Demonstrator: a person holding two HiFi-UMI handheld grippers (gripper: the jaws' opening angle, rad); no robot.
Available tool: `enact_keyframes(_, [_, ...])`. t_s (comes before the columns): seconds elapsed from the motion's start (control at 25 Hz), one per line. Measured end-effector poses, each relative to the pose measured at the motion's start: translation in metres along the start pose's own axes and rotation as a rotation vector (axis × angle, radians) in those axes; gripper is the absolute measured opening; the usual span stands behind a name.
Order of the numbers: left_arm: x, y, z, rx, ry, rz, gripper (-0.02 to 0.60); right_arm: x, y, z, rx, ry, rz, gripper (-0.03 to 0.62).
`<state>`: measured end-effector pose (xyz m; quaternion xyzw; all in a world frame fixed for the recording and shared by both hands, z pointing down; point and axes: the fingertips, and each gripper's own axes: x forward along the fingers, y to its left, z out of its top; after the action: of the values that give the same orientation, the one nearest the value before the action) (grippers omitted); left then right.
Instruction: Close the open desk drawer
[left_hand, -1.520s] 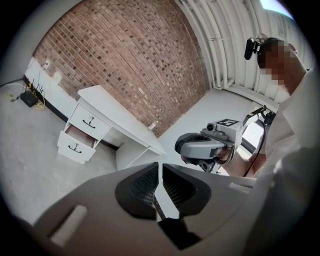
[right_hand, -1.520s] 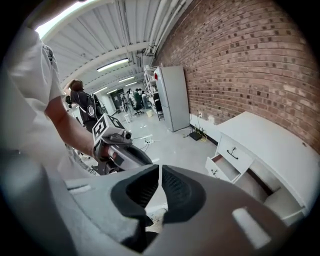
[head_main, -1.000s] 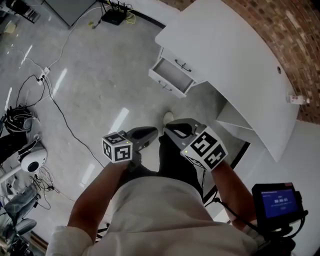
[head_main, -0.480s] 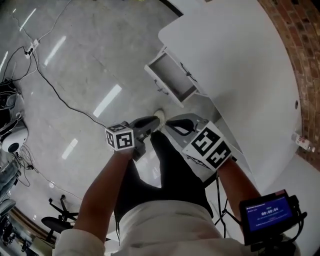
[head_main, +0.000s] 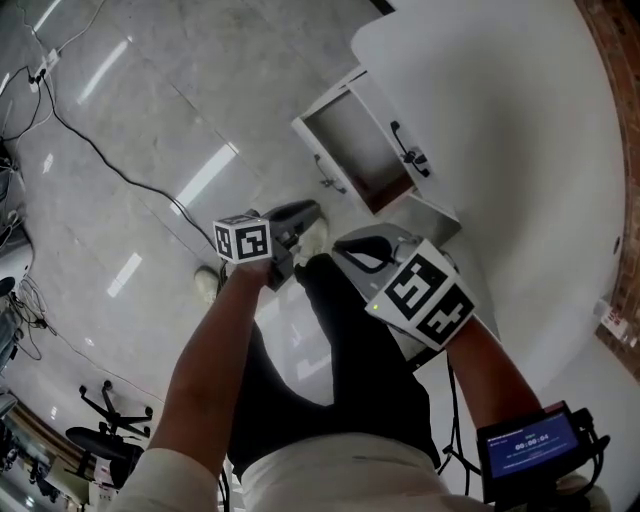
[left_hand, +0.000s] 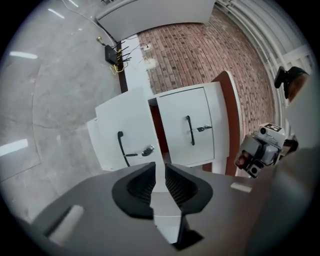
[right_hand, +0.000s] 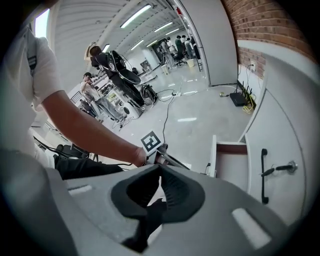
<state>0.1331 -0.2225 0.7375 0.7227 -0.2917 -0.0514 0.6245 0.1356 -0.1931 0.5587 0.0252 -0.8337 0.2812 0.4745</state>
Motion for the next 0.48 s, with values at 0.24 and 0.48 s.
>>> enact_keyframes(0.24, [0.030, 0.047, -0.001, -0.077, -0.025, -0.034, 0.066, 0.033, -0.011, -0.014, -0.004, 0.022, 0.014, 0.012])
enact_keyframes(0.48, [0.059, 0.097, 0.001, -0.132, -0.058, -0.054, 0.069, 0.067, -0.028, -0.043, 0.009, 0.014, 0.026, 0.012])
